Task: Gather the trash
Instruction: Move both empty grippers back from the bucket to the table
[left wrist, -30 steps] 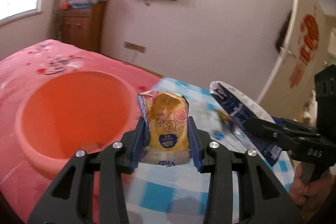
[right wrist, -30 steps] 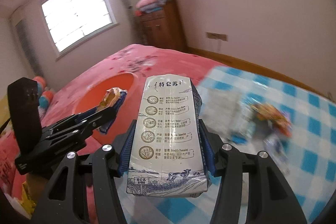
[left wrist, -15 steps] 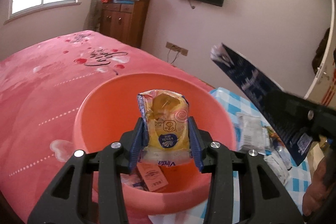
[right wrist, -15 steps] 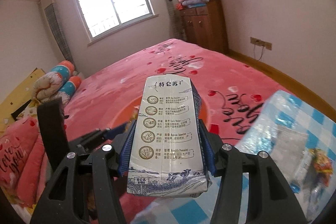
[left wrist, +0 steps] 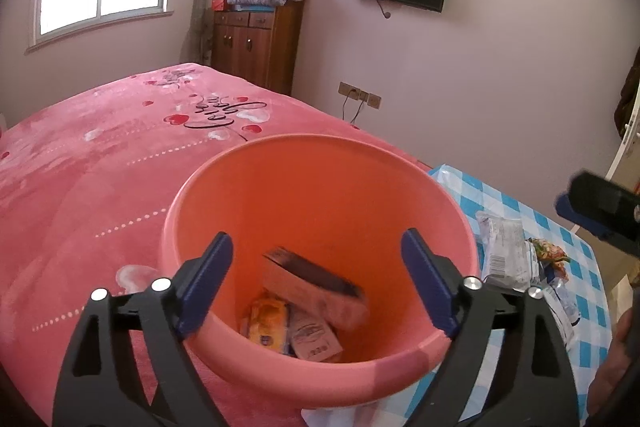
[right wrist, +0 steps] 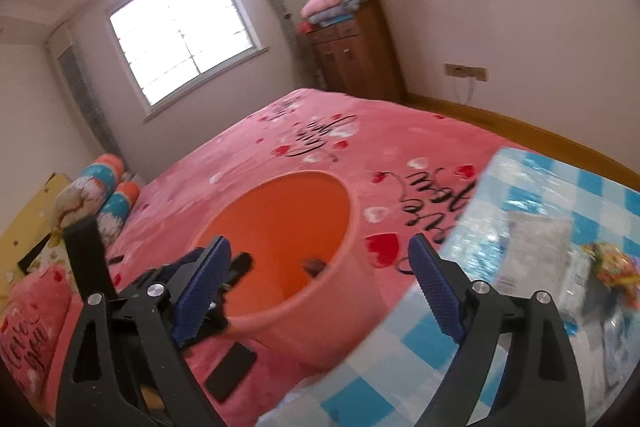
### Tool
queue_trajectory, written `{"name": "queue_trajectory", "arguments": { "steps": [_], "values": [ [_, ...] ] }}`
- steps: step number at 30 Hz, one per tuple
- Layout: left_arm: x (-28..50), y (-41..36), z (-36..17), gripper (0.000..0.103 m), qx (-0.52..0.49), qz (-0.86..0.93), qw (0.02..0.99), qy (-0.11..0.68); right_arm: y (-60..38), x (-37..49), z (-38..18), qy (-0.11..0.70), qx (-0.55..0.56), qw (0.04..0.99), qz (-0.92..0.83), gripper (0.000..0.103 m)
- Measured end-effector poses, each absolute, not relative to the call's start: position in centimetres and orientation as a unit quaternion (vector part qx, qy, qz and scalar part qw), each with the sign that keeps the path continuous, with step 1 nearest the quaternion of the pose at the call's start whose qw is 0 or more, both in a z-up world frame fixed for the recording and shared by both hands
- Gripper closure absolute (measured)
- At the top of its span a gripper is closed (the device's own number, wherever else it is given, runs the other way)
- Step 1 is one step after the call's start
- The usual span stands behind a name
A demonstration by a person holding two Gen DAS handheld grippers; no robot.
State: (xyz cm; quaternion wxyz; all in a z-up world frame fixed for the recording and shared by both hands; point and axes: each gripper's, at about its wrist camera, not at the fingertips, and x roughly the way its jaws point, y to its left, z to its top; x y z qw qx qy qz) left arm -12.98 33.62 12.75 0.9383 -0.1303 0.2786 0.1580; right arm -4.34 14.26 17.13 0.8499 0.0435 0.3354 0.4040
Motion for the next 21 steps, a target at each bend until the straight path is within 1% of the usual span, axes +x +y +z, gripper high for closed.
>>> {"name": "queue_trajectory", "arguments": {
  "steps": [13,21],
  "values": [
    [-13.3,30.2,13.8,0.014,-0.108,0.121,0.950,0.266,7.0,-6.1,14.9,0.331,0.056,0.885,0.323,0.010],
    [-13.1,27.9,14.1,0.013,-0.102,0.091,0.954,0.266,4.2,-7.0,14.0,0.318,0.060,0.904,0.280,0.007]
  ]
}}
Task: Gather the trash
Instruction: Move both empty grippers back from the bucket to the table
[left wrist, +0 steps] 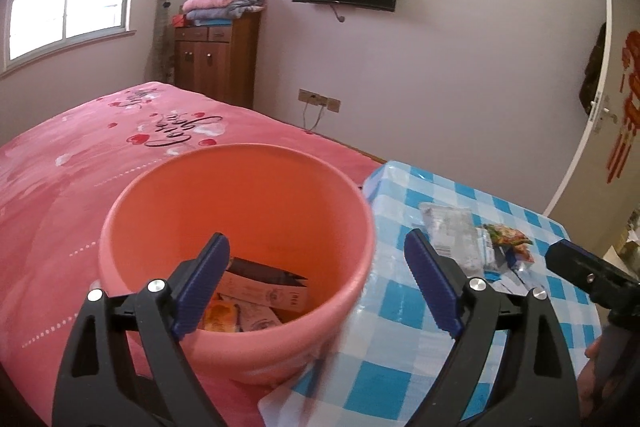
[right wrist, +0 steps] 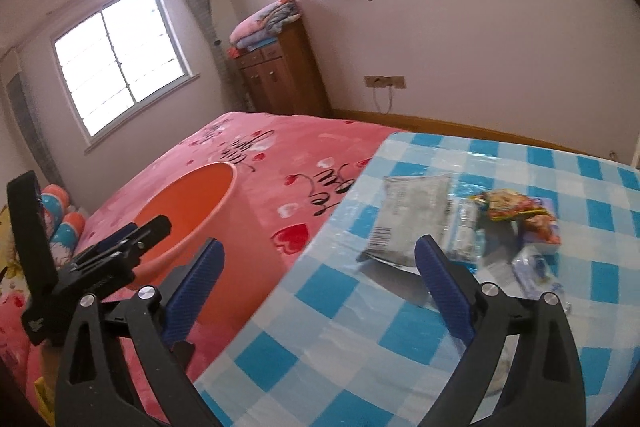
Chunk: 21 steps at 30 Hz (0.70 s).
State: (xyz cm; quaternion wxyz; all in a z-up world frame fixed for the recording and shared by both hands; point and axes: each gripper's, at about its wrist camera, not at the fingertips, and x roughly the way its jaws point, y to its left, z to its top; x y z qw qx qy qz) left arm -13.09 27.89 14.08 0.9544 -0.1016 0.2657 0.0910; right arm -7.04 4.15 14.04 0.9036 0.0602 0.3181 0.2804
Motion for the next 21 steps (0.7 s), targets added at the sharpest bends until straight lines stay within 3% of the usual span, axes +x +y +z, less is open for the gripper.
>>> {"name": "queue_trajectory", "arguments": {
  "steps": [21],
  "values": [
    [-13.1,23.3,12.8,0.013,-0.073,0.044,0.956,0.282,0.6,-7.7,12.1,0.307,0.082,0.912,0.259,0.005]
  ]
}}
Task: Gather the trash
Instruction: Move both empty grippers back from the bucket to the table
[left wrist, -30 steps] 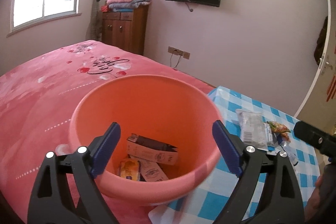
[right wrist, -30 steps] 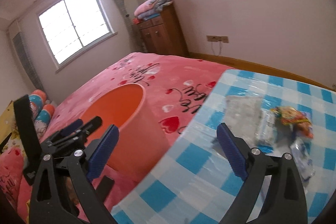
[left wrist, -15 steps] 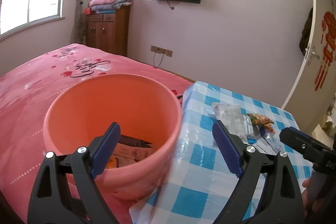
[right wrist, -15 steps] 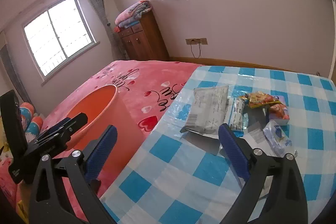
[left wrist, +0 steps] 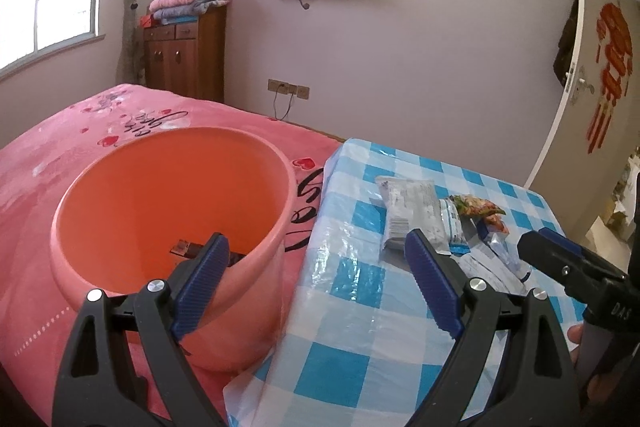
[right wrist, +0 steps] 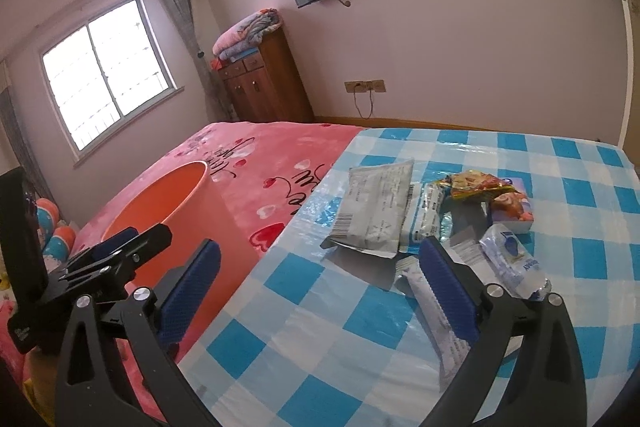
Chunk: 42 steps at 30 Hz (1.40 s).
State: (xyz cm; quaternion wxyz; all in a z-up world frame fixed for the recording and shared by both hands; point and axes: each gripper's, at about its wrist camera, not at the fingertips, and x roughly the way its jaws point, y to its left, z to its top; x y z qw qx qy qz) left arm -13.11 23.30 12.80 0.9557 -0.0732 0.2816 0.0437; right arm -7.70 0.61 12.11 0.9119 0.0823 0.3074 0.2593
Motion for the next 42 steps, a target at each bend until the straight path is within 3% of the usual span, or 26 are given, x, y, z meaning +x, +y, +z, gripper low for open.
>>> {"name": "queue_trajectory", "arguments": {
  "steps": [42],
  "values": [
    [-9.3,13.5,10.1,0.013,-0.021,-0.030,0.939,0.341,-12.9,-4.9,5.4,0.357,0.166,0.905,0.163,0.005]
  ]
}}
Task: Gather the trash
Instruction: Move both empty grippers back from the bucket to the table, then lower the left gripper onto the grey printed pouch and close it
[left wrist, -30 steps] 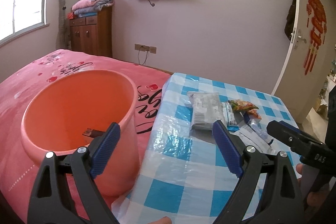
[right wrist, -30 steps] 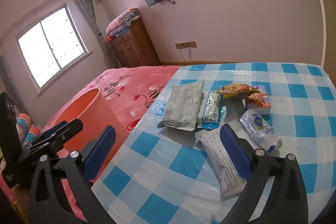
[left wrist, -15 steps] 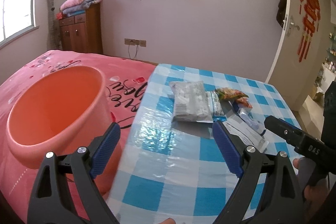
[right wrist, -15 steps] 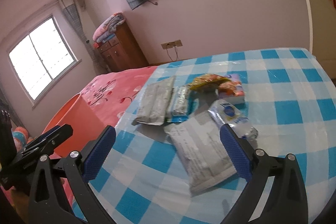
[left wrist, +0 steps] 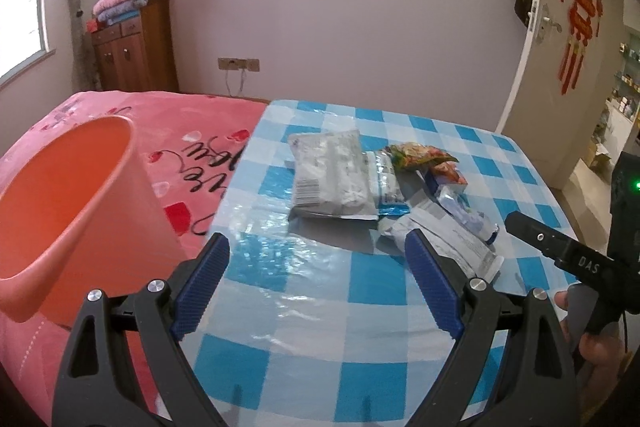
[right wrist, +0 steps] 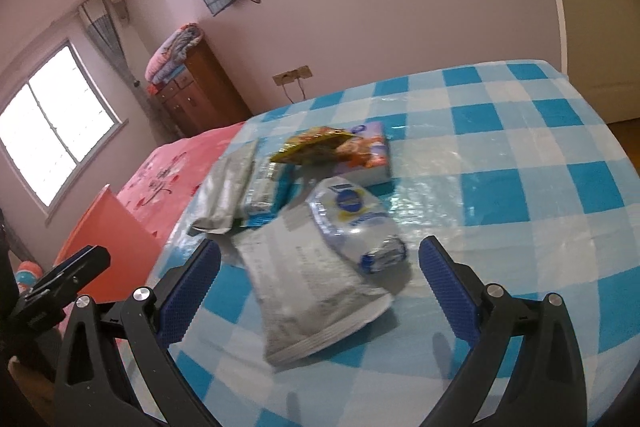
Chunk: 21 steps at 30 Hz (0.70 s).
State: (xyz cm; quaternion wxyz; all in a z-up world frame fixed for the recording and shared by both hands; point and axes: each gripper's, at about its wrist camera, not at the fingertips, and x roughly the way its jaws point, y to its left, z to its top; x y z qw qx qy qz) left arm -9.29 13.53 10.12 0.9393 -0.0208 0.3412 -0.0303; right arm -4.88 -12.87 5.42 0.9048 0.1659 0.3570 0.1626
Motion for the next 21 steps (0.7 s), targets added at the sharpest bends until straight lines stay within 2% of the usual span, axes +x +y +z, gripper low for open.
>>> {"name": "queue_trajectory", "arguments": {
  "steps": [21],
  "values": [
    [2.7,10.5,6.2,0.013,-0.014,-0.051,0.913,0.404,-14.8,-1.1,2.8,0.392,0.184,0.878,0.203,0.005]
  ]
}}
